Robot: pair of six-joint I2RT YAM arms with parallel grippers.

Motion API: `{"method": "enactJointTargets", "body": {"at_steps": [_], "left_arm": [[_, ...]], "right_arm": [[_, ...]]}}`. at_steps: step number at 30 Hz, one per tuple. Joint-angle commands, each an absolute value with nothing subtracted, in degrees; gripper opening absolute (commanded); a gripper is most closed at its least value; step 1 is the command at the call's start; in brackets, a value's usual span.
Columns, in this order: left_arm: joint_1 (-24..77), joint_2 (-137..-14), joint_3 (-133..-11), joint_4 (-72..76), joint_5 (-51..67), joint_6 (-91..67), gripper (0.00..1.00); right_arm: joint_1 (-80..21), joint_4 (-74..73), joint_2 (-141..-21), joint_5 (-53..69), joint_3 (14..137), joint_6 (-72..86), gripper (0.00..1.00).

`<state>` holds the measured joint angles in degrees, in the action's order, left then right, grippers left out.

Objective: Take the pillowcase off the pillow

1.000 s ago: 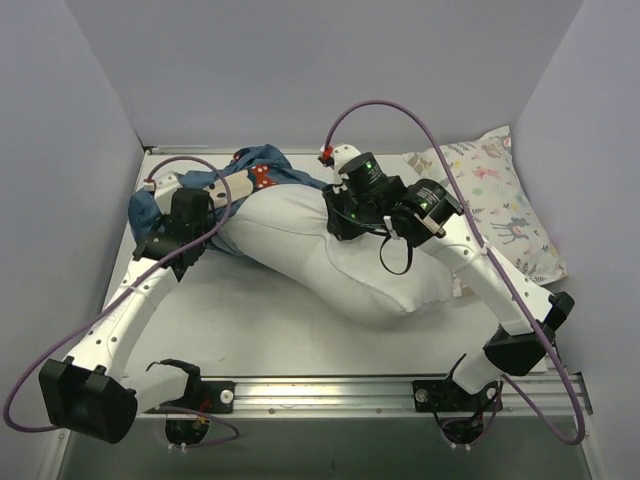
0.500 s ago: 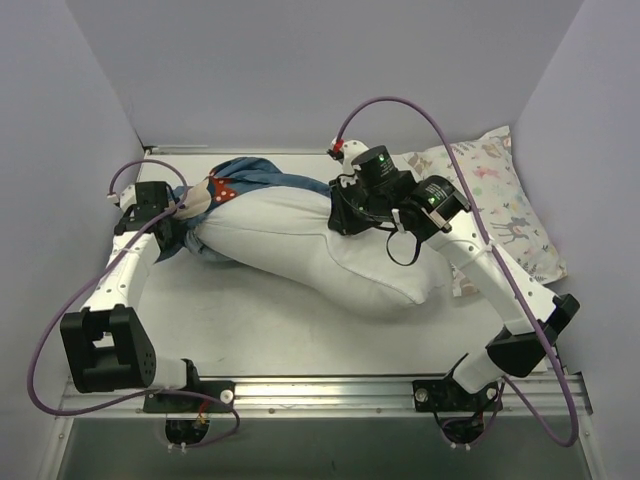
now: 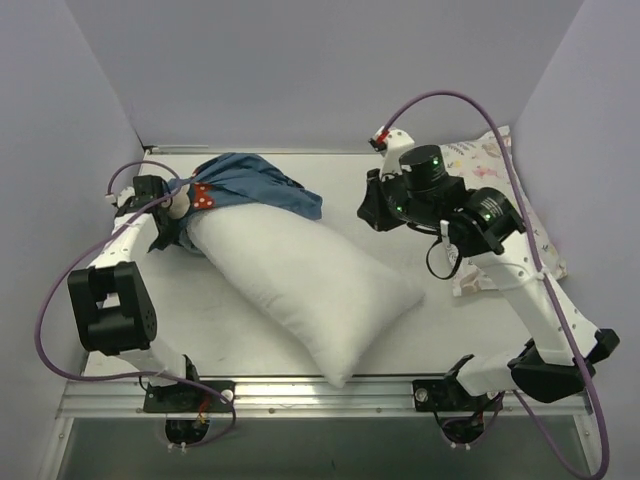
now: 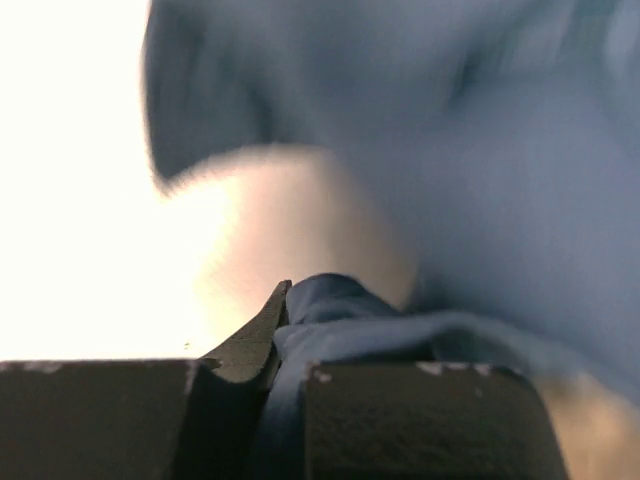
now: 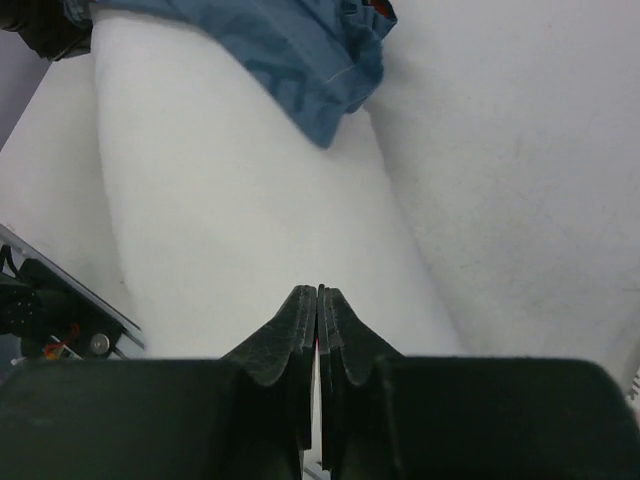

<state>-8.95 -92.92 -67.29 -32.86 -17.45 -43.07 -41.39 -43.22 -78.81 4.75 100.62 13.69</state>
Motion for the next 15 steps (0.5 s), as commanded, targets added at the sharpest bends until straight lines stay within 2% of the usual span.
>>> {"method": "enactJointTargets", "body": {"at_steps": [1, 2, 3, 6, 10, 11, 15], "left_arm": [[-6.5, -89.1, -66.4, -28.2, -23.9, -41.8, 0.00], [-4.2, -88.0, -65.4, -28.0, -24.3, -41.8, 0.00], [-2.8, -87.0, -64.1, -27.2, -24.6, -41.7, 0.00], [-0.4, -82.0, -58.8, -25.2, -24.3, -42.7, 0.00], [1.2, -78.1, -54.0, -24.0, -22.2, -43.6, 0.00], [1.4, -77.2, -52.8, -23.8, -22.1, -43.6, 0.00], [2.0, -73.7, -50.9, -23.5, -20.8, -43.2, 0.00]], "right_arm": [[-41.2, -42.9, -79.1, 3.2, 98.0, 11.0, 0.03], [-41.7, -42.3, -79.5, 2.6, 97.5, 10.8, 0.13], [-42.5, -41.6, -80.6, 1.5, 97.3, 10.2, 0.34], [-49.8, -40.8, -82.9, -6.7, 97.6, 7.0, 0.71], [-60.4, -37.4, -86.0, -15.2, 96.1, 6.0, 0.89], [-64.0, -36.1, -86.7, -18.0, 95.5, 6.5, 0.99], [-72.7, -31.3, -93.1, -29.7, 95.2, 7.3, 1.00]]}}
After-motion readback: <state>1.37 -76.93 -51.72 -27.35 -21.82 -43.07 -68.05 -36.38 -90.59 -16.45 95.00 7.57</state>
